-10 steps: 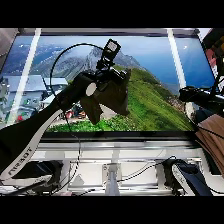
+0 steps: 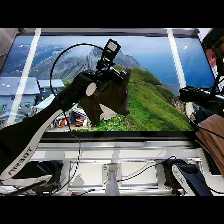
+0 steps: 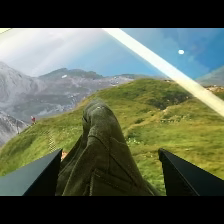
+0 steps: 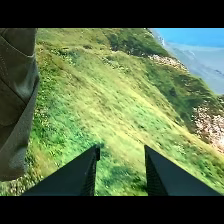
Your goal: Fold the clothes and pants, and hang the long-sleeved shirts on hangers.
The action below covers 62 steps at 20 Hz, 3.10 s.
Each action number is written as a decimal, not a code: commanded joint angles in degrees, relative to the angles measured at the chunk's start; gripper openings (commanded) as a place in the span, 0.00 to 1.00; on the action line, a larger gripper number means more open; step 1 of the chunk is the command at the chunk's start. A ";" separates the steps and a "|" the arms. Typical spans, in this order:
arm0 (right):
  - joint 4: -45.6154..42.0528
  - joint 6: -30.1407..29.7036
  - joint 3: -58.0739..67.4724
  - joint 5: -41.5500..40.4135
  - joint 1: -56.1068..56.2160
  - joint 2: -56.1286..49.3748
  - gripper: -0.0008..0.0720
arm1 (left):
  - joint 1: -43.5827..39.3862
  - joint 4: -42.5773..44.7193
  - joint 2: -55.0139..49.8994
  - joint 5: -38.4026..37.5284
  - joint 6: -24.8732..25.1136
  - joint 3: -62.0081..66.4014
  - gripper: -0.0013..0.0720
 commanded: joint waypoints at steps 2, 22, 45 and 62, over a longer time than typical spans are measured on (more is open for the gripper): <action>0.00 0.02 -0.02 0.02 0.00 0.00 0.48 | 0.02 0.00 0.02 0.02 0.00 -0.02 0.95; 17.68 0.83 -0.02 -1.62 0.00 -1.70 0.48 | 22.58 10.58 -2.05 -18.51 -10.60 -0.02 0.72; 17.70 -3.26 -0.02 -4.20 0.00 -7.67 0.48 | 34.69 -37.70 -21.68 -32.96 13.51 3.61 0.88; 29.66 -2.60 -0.02 -3.39 0.00 -7.67 0.28 | 32.33 -47.74 -18.93 -32.28 21.31 3.61 0.09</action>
